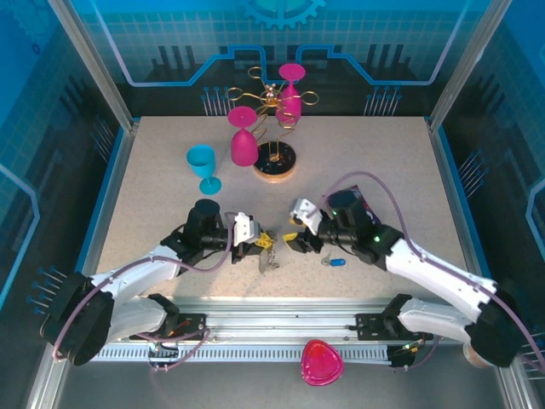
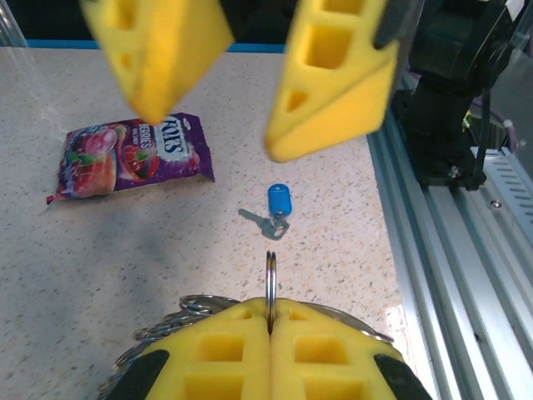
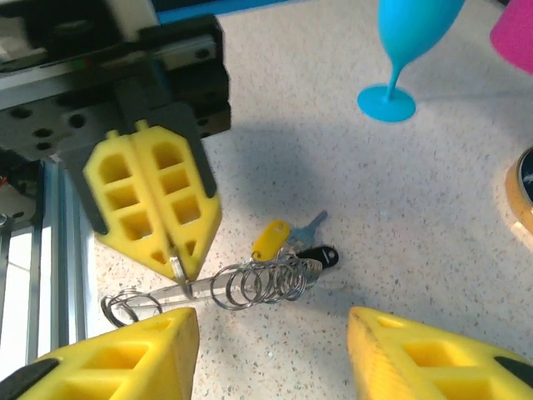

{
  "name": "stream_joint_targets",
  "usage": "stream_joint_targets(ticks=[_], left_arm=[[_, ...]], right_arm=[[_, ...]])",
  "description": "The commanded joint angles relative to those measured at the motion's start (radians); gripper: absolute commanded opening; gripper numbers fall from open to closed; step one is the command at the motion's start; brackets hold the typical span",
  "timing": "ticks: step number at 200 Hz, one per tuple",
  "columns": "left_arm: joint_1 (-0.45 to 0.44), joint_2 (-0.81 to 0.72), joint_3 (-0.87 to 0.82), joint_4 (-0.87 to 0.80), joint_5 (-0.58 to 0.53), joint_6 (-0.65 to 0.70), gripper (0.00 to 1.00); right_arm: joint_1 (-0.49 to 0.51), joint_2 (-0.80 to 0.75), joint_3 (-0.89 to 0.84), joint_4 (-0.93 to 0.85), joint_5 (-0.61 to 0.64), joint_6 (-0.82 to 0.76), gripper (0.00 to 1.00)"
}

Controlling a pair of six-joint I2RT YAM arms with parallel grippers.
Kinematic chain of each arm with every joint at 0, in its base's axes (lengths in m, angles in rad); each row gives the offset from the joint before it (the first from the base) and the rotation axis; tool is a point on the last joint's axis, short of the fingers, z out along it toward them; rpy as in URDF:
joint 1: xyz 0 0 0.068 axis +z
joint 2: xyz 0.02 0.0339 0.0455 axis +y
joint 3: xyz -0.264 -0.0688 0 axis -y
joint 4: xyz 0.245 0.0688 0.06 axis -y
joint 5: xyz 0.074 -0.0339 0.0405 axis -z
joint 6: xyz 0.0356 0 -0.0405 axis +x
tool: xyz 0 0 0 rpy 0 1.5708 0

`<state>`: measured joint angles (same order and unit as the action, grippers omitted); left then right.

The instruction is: Put the keys on the keyring

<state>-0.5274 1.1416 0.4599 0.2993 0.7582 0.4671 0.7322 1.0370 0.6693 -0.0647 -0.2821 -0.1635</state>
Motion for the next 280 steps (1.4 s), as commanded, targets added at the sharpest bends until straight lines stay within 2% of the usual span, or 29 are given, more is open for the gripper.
stream_joint_targets(ticks=[1,33,95,249,258,269,280], left_arm=[[-0.023,-0.022,-0.031,0.134,-0.005,-0.097,0.00],[-0.027,-0.018,-0.063,0.256,-0.005,-0.168,0.00],[-0.029,0.005,-0.083,0.357,0.053,-0.187,0.00],[-0.038,0.022,-0.078,0.331,0.107,-0.144,0.00],[-0.038,0.022,-0.077,0.324,0.106,-0.139,0.00],[-0.038,0.022,-0.074,0.307,0.098,-0.129,0.00],[-0.040,0.020,-0.072,0.288,0.085,-0.118,0.00]], right_arm=[[0.008,-0.061,-0.135,0.254,-0.044,-0.028,0.47],[0.024,-0.058,-0.197,0.329,-0.087,-0.042,0.42],[0.056,-0.007,-0.209,0.439,-0.120,-0.168,0.33],[0.061,0.058,-0.180,0.502,-0.168,-0.164,0.15],[0.061,0.059,-0.178,0.499,-0.172,-0.163,0.11],[0.060,0.060,-0.171,0.487,-0.180,-0.170,0.00],[0.061,0.060,-0.166,0.464,-0.186,-0.184,0.00]])
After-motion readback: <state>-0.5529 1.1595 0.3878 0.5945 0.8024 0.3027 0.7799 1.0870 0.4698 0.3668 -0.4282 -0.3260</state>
